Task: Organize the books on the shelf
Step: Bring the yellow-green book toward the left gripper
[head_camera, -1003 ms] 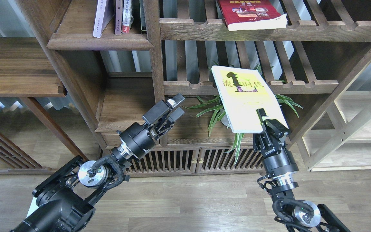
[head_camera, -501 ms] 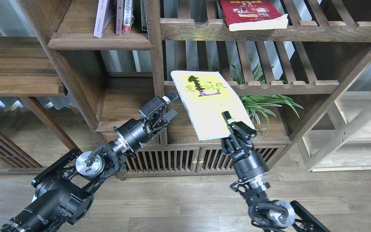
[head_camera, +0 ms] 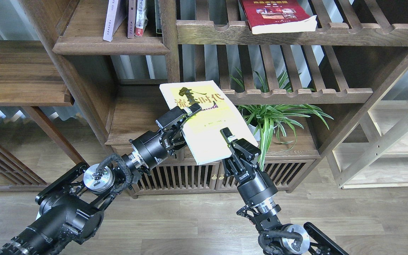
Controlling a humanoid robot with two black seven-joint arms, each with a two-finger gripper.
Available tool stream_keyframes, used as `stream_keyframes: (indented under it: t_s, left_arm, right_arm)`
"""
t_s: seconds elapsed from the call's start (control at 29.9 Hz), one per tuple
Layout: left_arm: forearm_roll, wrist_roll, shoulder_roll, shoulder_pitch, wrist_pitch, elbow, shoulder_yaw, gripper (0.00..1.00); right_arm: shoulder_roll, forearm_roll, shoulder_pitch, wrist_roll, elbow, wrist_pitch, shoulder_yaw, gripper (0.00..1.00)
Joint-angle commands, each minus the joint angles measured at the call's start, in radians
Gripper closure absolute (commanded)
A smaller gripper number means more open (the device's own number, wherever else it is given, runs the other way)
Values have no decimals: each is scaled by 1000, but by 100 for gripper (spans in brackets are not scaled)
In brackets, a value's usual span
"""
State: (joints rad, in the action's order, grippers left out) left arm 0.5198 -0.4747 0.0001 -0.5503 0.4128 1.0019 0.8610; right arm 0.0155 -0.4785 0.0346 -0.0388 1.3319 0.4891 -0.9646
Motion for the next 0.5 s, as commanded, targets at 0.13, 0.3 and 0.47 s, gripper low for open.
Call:
stream_keyframes:
  t_s: [0.13, 0.3, 0.47]
  left_arm:
    - [0, -1, 0, 6, -3, 11, -2, 20]
    - [0, -2, 0, 12, -3, 15, -5, 33]
    - [0, -2, 0, 20, 1, 20, -7, 43]
  right_arm:
    - [0, 18, -8, -6, -3, 0, 18, 97]
    - [1, 20, -16, -6, -8, 0, 12, 96]
    - [4, 20, -31, -6, -10, 0, 9, 96]
